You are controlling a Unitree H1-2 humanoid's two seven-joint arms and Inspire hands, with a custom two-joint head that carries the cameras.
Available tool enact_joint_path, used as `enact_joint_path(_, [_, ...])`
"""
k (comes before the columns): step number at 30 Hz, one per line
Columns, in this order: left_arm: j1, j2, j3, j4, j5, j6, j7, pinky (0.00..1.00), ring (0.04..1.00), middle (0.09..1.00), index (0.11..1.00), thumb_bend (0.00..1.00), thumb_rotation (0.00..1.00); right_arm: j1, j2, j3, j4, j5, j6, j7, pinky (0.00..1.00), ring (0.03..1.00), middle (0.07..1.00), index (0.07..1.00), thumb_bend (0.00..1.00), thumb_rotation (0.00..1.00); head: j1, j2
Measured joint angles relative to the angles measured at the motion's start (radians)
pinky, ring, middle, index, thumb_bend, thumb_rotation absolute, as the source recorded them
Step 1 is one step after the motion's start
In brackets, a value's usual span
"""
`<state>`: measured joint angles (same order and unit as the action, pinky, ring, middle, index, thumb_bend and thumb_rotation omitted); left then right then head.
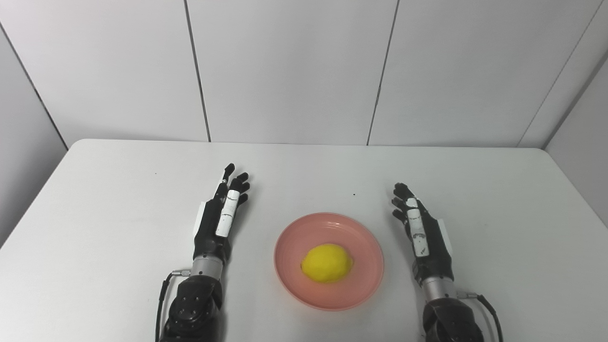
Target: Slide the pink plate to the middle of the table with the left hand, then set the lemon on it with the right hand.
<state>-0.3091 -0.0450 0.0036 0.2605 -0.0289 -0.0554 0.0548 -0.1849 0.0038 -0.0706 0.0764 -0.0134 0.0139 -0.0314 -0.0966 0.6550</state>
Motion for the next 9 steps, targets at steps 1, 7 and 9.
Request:
enact_joint_path(1, [-0.001,-0.001,0.007,0.002,0.000,-0.002,0.006,0.90,0.888,0.889,0.933,0.79,0.88,-0.006,-0.001,0.000,0.007,0.001,0.000,0.000,0.92,0.917,0.911,0.871,0.81,1.00,0.000,0.000])
enact_joint_path(7, [-0.002,-0.004,0.018,0.002,0.000,-0.016,0.021,0.87,0.873,0.877,0.917,0.82,0.88,-0.013,-0.002,0.000,0.016,0.024,0.000,0.000,0.94,0.951,0.935,0.894,0.79,1.00,-0.002,0.003])
enact_joint_path(9, [-0.002,-0.004,0.018,0.002,0.008,-0.016,0.026,0.87,0.873,0.878,0.917,0.82,0.88,-0.014,-0.003,0.001,0.017,0.029,0.000,0.001,0.93,0.954,0.939,0.897,0.80,1.00,-0.002,0.003])
